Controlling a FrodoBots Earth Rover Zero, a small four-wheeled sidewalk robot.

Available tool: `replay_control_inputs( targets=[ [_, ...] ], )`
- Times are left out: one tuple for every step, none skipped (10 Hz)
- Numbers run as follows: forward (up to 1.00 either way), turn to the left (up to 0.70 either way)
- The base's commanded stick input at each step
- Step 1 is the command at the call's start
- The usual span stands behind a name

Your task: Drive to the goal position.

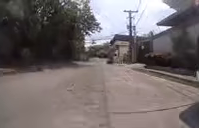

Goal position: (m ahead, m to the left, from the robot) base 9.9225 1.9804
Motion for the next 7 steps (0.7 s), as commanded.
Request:
replay_control_inputs(
  targets=[
    [1.00,-0.40],
    [1.00,-0.40],
    [1.00,-0.38],
    [1.00,-0.28],
    [1.00,-0.15],
    [1.00,-0.06],
    [1.00,-0.02]
  ],
)
